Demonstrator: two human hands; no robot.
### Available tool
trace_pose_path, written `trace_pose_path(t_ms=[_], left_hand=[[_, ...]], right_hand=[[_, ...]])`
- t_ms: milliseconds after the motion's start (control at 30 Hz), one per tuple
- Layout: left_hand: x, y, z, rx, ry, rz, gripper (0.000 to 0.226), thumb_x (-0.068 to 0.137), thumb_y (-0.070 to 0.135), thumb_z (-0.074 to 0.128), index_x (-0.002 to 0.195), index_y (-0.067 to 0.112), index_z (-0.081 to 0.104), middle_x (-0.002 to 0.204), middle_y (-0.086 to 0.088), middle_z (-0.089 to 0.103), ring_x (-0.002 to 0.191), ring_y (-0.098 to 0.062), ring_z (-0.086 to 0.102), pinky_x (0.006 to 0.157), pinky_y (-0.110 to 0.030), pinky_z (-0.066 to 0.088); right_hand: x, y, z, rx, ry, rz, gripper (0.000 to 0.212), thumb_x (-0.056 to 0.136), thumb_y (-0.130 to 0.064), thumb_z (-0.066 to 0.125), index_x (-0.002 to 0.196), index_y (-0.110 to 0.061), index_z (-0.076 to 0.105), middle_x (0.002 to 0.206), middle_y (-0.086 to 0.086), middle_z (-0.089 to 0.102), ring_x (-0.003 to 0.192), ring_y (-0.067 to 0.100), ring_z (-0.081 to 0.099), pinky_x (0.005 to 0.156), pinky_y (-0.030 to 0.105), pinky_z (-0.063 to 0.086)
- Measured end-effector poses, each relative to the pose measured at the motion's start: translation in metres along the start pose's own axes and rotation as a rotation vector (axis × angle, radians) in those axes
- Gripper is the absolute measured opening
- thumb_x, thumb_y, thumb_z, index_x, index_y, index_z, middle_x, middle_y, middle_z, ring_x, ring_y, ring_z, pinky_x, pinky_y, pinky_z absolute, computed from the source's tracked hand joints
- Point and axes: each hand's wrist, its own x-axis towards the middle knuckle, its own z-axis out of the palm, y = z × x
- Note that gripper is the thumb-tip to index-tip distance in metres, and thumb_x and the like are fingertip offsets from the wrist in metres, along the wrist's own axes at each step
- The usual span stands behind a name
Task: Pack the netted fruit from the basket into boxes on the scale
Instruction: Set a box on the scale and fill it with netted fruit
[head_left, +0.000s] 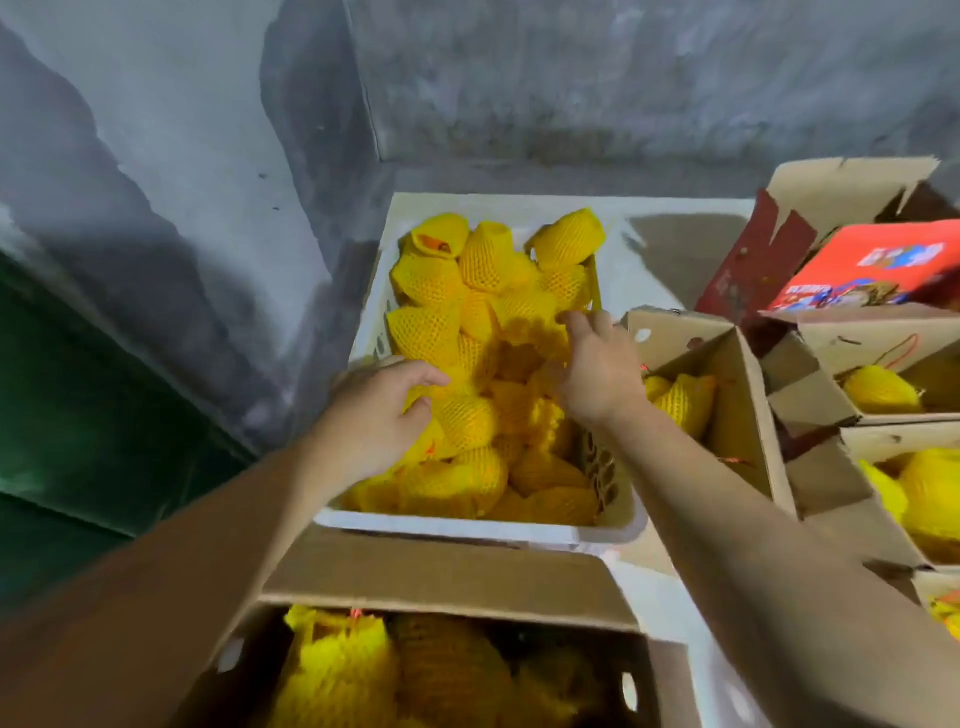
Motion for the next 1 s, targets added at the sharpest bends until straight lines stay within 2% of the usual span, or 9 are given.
trace_pose_path(t_ms=[133, 233, 333, 400, 467, 600, 833, 900, 1000], left_hand=[[0.066, -0.021, 0.018, 0.336, -0.026, 0.071, 0.046, 0.094, 0.015, 0.067, 0.139, 0.023, 0.066, 0.147, -0.005, 0.055, 0.135, -0.033, 0.052, 0.111, -0.045, 0.039], [0.103, -0.038, 0.029, 0.525, -0.049, 0.062, 0.078, 0.091, 0.023, 0.069, 0.162, 0.024, 0.038, 0.172, -0.013, 0.019, 0.152, -0.041, 0.028, 0.12, -0.048, 0.03], [0.13, -0.049, 0.039, 0.681, -0.121, 0.014, 0.1, 0.088, 0.034, 0.073, 0.168, 0.027, 0.013, 0.171, -0.018, 0.008, 0.147, -0.045, 0.034, 0.114, -0.048, 0.038], [0.139, -0.05, 0.045, 0.736, -0.069, 0.001, 0.095, 0.084, 0.037, 0.075, 0.163, 0.025, 0.025, 0.155, -0.016, 0.032, 0.12, -0.044, 0.057, 0.095, -0.049, 0.051], [0.144, -0.048, 0.048, 0.756, -0.009, 0.009, 0.087, 0.078, 0.04, 0.08, 0.152, 0.023, 0.037, 0.137, -0.016, 0.043, 0.104, -0.044, 0.061, 0.083, -0.051, 0.053], [0.146, -0.05, 0.051, 0.761, 0.006, 0.003, 0.079, 0.069, 0.04, 0.087, 0.133, 0.021, 0.044, 0.128, -0.016, 0.045, 0.102, -0.044, 0.056, 0.081, -0.052, 0.051], [0.129, -0.045, 0.052, 0.821, 0.113, -0.031, 0.109, 0.048, 0.052, 0.093, 0.142, 0.024, 0.046, 0.122, -0.019, 0.052, 0.107, -0.043, 0.052, 0.085, -0.05, 0.042], [0.118, -0.038, 0.048, 0.742, 0.146, 0.003, 0.1, 0.048, 0.053, 0.091, 0.134, 0.021, 0.052, 0.117, -0.017, 0.05, 0.099, -0.042, 0.055, 0.08, -0.048, 0.044], [0.093, -0.02, 0.041, 0.311, 0.159, -0.02, 0.089, 0.058, 0.042, 0.091, 0.132, 0.014, 0.051, 0.124, -0.014, 0.04, 0.102, -0.043, 0.057, 0.074, -0.039, 0.048]], right_hand=[[0.056, 0.017, 0.039, -0.331, -0.058, -0.07, 0.081, 0.096, -0.036, 0.055, 0.163, -0.017, 0.012, 0.163, 0.013, 0.027, 0.152, 0.038, 0.02, 0.121, 0.052, 0.017], [0.073, 0.018, 0.068, -0.389, -0.07, -0.153, 0.09, 0.1, -0.032, 0.051, 0.164, -0.022, -0.012, 0.168, 0.015, 0.016, 0.153, 0.04, 0.014, 0.125, 0.053, 0.01], [0.086, 0.016, 0.078, -0.098, -0.094, -0.049, 0.093, 0.094, -0.036, 0.064, 0.164, -0.028, 0.003, 0.169, 0.016, 0.001, 0.154, 0.044, 0.004, 0.123, 0.057, 0.009], [0.091, 0.014, 0.082, -0.081, -0.021, -0.089, 0.085, 0.088, -0.037, 0.067, 0.158, -0.023, 0.021, 0.171, 0.012, 0.004, 0.156, 0.041, 0.004, 0.121, 0.056, 0.014], [0.089, 0.012, 0.088, -0.171, 0.023, -0.188, 0.075, 0.089, -0.036, 0.064, 0.152, -0.02, 0.025, 0.167, 0.007, 0.02, 0.15, 0.038, 0.022, 0.115, 0.052, 0.022], [0.086, 0.01, 0.095, -0.257, 0.099, -0.202, 0.07, 0.094, -0.032, 0.058, 0.156, -0.029, 0.026, 0.142, 0.011, 0.037, 0.117, 0.036, 0.039, 0.092, 0.045, 0.026], [0.088, 0.01, 0.084, -0.016, 0.127, -0.136, 0.074, 0.076, -0.051, 0.076, 0.133, -0.015, 0.046, 0.129, 0.011, 0.053, 0.118, 0.036, 0.046, 0.093, 0.046, 0.028], [0.083, 0.006, 0.078, 0.121, 0.141, -0.123, 0.079, 0.076, -0.059, 0.075, 0.135, -0.014, 0.047, 0.123, 0.011, 0.059, 0.116, 0.037, 0.053, 0.093, 0.047, 0.033], [0.064, -0.001, 0.064, 0.46, 0.103, -0.162, 0.08, 0.079, -0.056, 0.081, 0.14, -0.02, 0.044, 0.125, 0.007, 0.066, 0.116, 0.034, 0.061, 0.092, 0.044, 0.045]])
